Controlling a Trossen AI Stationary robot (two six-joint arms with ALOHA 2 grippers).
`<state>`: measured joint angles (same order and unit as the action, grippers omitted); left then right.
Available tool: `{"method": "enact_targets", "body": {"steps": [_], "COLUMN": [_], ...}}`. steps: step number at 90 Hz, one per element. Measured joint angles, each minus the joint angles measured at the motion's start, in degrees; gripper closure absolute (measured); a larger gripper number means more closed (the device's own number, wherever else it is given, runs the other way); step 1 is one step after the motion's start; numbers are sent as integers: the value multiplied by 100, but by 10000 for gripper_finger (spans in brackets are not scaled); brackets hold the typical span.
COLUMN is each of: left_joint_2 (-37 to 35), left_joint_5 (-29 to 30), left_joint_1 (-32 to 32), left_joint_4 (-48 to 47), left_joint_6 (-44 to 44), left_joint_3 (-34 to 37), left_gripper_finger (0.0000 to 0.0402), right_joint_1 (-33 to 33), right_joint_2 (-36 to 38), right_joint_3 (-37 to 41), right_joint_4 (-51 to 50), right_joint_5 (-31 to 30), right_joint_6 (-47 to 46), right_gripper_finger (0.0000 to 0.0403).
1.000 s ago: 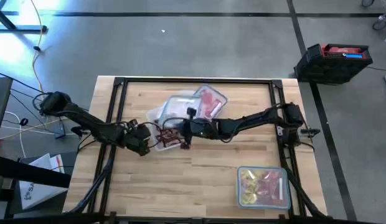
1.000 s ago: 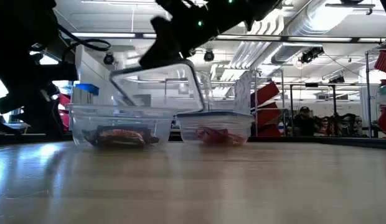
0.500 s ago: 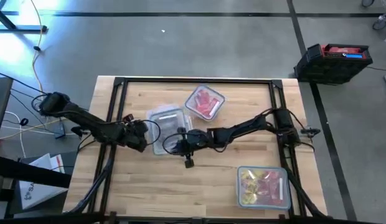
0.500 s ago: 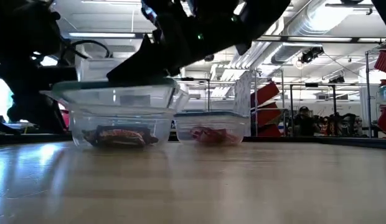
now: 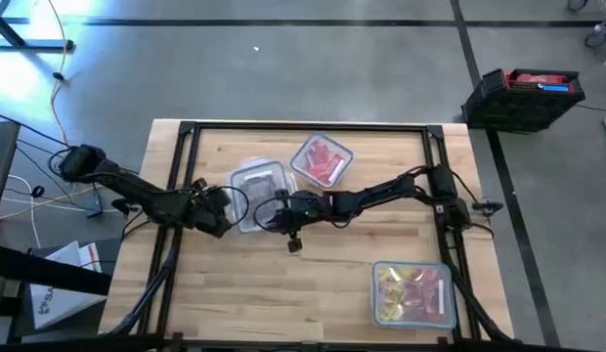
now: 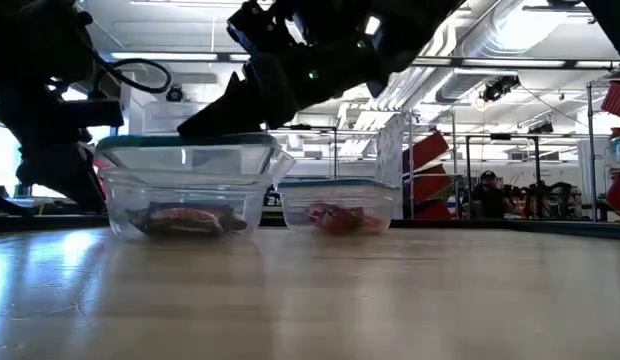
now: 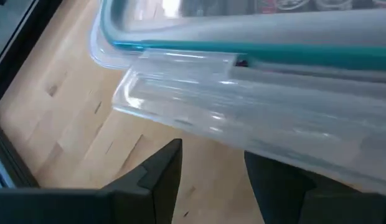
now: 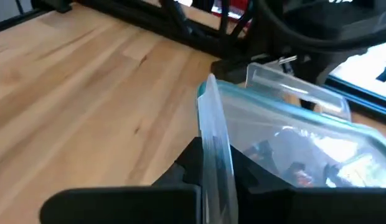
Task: Sort candy
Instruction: Close the transparent bin
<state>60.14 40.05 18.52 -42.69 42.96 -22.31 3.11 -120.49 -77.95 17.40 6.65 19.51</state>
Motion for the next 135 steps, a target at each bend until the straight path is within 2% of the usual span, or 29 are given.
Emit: {"method": "enact_targets", "body": {"steps": [10,18,35,50,67,85,96,109,118,135], "left_joint_2": [0,0,0,-3,-11,-26,-101,-167,-213,-314], "left_joint_5": [5,29,6,-33,-57,-810,-1386,-1756,-1698,-1067], "left_joint_1": [0,0,0,0,0,0,36,312,652,1316], "left_joint_4": [7,35,49,59,65,-39,-105,-345,-868,-1733], "left_joint_6": [-7,-12,-15,-17,-15,70,319,798,1395,2409], "left_joint_3": [0,0,-2,-2,-2,-192,-516,-788,-988,-1227], "left_gripper_finger": [243,243,243,243,243,243,243,243,243,243], "right_joint_1": [-100,-128,-131,-97,-94,-201,-194,-162,-157,-135], "right_joint_2": [-19,-106,-492,-564,-584,-584,-584,-584,-584,-584], "right_joint_3": [0,0,-4,-13,-2,-4,-2,2,2,2], "right_joint_4": [-41,12,566,725,963,841,942,1029,1052,1075], "right_joint_5": [374,410,195,-348,-314,-353,-444,-613,-622,-685], "right_joint_6": [-155,-194,-206,-293,-267,-664,-728,-825,-951,-1113], "right_gripper_finger": [403,403,402,402,402,402,394,369,348,313]}}
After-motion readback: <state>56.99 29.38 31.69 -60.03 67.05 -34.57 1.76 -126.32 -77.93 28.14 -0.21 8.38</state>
